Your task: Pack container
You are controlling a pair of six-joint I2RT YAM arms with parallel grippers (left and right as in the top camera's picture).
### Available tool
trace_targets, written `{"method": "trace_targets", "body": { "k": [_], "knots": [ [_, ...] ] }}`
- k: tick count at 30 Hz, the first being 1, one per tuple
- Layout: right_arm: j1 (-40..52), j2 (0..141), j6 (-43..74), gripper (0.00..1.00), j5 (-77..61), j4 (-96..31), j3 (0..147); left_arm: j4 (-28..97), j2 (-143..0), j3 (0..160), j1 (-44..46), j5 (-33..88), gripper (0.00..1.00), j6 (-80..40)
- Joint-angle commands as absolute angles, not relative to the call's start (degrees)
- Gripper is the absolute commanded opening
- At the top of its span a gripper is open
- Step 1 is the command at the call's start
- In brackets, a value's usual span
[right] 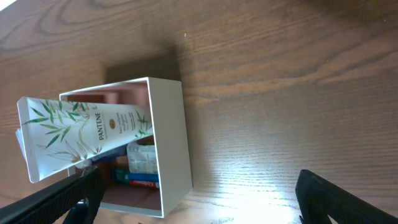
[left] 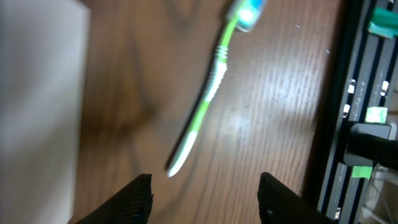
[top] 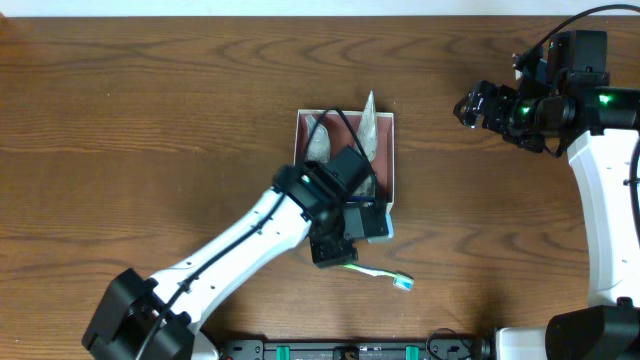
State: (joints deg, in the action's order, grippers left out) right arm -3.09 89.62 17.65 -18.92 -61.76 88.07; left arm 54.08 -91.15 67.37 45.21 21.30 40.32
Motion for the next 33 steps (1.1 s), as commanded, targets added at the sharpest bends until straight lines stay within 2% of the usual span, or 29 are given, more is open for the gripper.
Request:
{"method": "trace_targets", "body": {
  "k": [1,8,16,18,24,33],
  "knots": [
    [-3.38,89.52,18.37,0.99,-19.51,-61.76,88.47,51.64,-92.31,65.06,47.90,22.90,0.57,42.44],
    [-3.38,89.52,18.37,0.99,-19.51,-61.76,88.49,39.07,-96.31,59.02,51.81,19.14,0.58,42.39],
    [-3.38,89.52,18.37,0.99,-19.51,-61.76,88.49,35.64,-101.91,58.43,53.36,13.96,0.57,42.17],
    [-3.38,89.52,18.37,0.99,-19.51,-61.76,88.47,35.64,-102.02,58.43,53.52,13.23,0.56,42.15],
    [-3.38,89.52,18.39,0.99,-19.51,-61.76,88.47,33.30,-102.83,58.41,53.49,12.36,0.41,42.17],
    [-3.38,89.52,18.37,0.99,-19.51,-61.76,88.49,34.35,-103.09,58.39,56.12,11.84,0.41,42.19]
  ]
}}
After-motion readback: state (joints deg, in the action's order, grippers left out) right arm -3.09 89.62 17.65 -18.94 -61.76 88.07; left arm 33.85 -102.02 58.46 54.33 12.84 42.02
